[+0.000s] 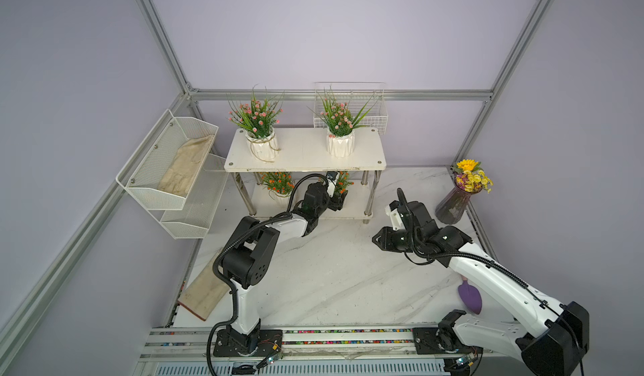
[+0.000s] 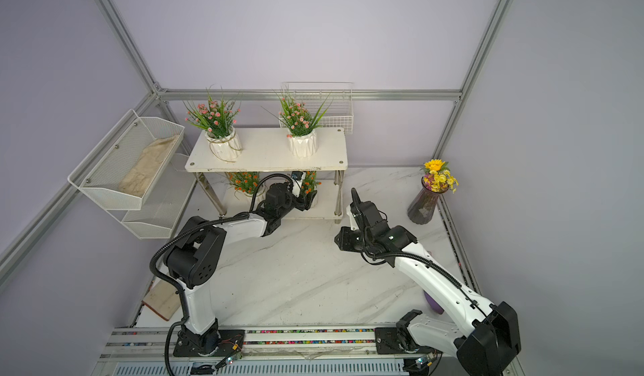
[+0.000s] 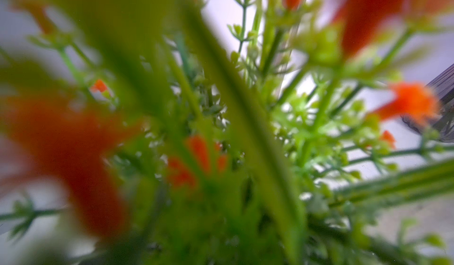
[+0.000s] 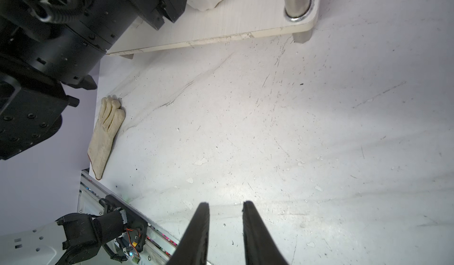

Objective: Place the baby's breath potted plants on the rack by color
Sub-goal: Place the baby's breath potted plant on the rack.

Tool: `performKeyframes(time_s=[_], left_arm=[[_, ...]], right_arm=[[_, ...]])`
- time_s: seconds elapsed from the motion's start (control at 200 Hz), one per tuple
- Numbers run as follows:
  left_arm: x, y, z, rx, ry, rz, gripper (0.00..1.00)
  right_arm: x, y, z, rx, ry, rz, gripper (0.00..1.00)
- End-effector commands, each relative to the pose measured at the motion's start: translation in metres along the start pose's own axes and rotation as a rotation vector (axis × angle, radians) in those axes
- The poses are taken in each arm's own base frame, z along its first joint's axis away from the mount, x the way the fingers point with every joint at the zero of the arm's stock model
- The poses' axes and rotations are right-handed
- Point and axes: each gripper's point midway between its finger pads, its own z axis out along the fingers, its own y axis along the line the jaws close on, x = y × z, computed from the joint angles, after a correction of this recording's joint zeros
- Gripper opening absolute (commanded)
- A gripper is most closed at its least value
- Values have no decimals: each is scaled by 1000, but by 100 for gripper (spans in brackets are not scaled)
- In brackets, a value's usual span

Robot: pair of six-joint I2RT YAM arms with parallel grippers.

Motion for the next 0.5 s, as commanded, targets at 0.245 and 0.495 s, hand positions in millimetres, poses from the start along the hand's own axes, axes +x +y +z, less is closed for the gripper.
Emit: performKeyframes(time_s=[0.245, 0.495], left_arm=[[-60, 4, 2, -6, -185, -13, 35], [-58, 3, 0, 1, -165, -21, 81]], right_arm=[[1, -3, -6, 6, -13, 17, 28], [1, -3, -6, 6, -14, 11, 29]])
